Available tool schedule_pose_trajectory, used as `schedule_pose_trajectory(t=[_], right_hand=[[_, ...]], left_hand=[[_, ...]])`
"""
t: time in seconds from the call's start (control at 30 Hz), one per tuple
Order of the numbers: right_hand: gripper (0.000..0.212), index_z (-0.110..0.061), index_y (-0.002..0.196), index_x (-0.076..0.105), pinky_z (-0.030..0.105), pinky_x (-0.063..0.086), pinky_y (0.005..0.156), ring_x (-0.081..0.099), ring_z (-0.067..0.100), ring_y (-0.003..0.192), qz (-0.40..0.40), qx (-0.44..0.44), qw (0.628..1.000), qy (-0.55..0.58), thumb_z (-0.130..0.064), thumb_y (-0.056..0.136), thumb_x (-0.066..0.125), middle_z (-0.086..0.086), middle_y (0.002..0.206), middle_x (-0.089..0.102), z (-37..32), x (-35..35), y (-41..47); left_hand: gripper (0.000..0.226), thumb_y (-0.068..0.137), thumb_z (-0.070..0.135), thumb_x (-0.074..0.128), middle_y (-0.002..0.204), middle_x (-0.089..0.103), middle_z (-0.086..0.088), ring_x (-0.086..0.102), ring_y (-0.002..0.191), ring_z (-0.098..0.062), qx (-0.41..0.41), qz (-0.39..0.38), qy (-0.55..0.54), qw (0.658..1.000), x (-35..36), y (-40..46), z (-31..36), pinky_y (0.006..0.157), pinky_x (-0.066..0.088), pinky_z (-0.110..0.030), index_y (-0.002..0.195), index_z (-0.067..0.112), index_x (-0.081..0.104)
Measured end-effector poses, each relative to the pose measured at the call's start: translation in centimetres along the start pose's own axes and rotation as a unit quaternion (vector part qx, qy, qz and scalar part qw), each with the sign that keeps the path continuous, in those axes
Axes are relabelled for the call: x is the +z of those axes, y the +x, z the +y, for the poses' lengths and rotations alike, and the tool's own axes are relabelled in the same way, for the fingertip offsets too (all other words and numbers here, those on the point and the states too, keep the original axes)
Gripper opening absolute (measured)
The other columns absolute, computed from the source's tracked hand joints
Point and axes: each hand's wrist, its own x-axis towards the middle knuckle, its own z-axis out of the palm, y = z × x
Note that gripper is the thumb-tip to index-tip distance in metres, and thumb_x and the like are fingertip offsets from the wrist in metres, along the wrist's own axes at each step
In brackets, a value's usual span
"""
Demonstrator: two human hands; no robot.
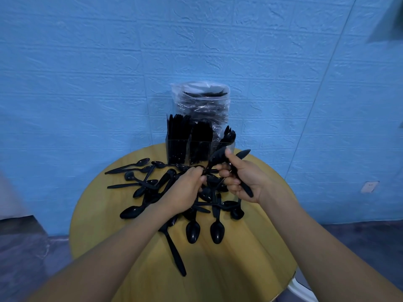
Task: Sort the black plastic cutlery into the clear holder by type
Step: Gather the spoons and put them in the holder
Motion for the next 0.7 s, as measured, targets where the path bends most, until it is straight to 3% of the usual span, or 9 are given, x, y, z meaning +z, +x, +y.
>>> schedule_pose_trajectory(t=[0.07,0.17,0.27,0.33,0.4,0.53,0.7], right_hand=[[0.035,-0.01,0.084,0.057,0.015,0.019,0.033,0.026,0.004,0.037,0.017,-0.013,0.999,-0.027,-0.044,0.092,0.052,-0.002,0.059,0.043,0.3,-0.3,0.1],[0.021,-0.012,0.091,0.052,0.017,0.02,0.036,0.027,0.007,0.041,0.041,-0.034,0.996,-0.067,-0.032,0.098,0.049,0.0,0.06,0.045,0.8,-0.2,0.1],[0.03,-0.012,0.089,0.051,0.021,0.023,0.04,0.028,0.01,0.043,0.065,-0.063,0.98,-0.179,-0.037,0.1,0.04,0.009,0.068,0.046,1.6,0.5,0.3],[0.039,-0.011,0.08,0.051,0.022,0.025,0.041,0.031,0.011,0.042,0.087,-0.092,0.958,-0.256,-0.041,0.1,0.035,0.014,0.073,0.046,2.2,1.3,0.7],[0.045,-0.007,0.08,0.055,0.022,0.027,0.045,0.036,0.009,0.041,0.108,-0.129,0.943,-0.287,-0.041,0.1,0.034,0.011,0.069,0.049,2.7,1.8,0.9],[0.052,0.0,0.086,0.063,0.013,0.032,0.046,0.044,-0.002,0.039,0.104,-0.18,0.936,-0.285,-0.04,0.101,0.033,0.001,0.063,0.055,3.0,2.3,0.7],[0.045,-0.01,0.069,0.048,0.018,0.037,0.051,0.048,0.007,0.051,0.144,-0.219,0.915,-0.306,-0.036,0.102,0.034,0.003,0.06,0.049,3.1,2.5,1.4]], left_hand=[[0.026,0.102,0.02,0.031,0.075,0.046,0.0,0.046,0.066,-0.011,-0.066,0.002,-0.105,0.992,-0.1,-0.3,0.0,0.064,0.041,-0.024,0.081,0.016,0.045],[0.028,0.102,0.017,0.032,0.072,0.049,-0.002,0.049,0.063,-0.012,-0.153,0.045,-0.222,0.962,-0.2,-0.4,0.2,0.059,0.044,-0.027,0.081,0.017,0.051],[0.026,0.102,0.016,0.032,0.079,0.056,-0.004,0.057,0.068,-0.012,-0.184,0.044,-0.27,0.944,-0.2,-0.6,1.5,0.06,0.052,-0.023,0.09,0.011,0.055],[0.027,0.103,0.015,0.032,0.084,0.058,-0.005,0.061,0.076,-0.013,-0.187,0.027,-0.302,0.934,0.1,-0.7,2.3,0.069,0.057,-0.026,0.093,0.01,0.056],[0.029,0.103,0.013,0.03,0.086,0.06,-0.003,0.061,0.081,-0.013,-0.176,0.03,-0.294,0.939,0.4,-0.7,2.7,0.075,0.057,-0.031,0.092,0.011,0.057],[0.025,0.102,0.014,0.031,0.082,0.058,0.007,0.055,0.075,-0.008,-0.15,0.062,-0.208,0.964,0.4,-0.8,2.8,0.07,0.051,-0.028,0.092,0.011,0.054],[0.026,0.102,0.016,0.032,0.079,0.055,-0.005,0.052,0.07,-0.014,-0.138,0.03,-0.228,0.963,0.9,-1.1,3.7,0.068,0.049,-0.035,0.083,0.011,0.049]])
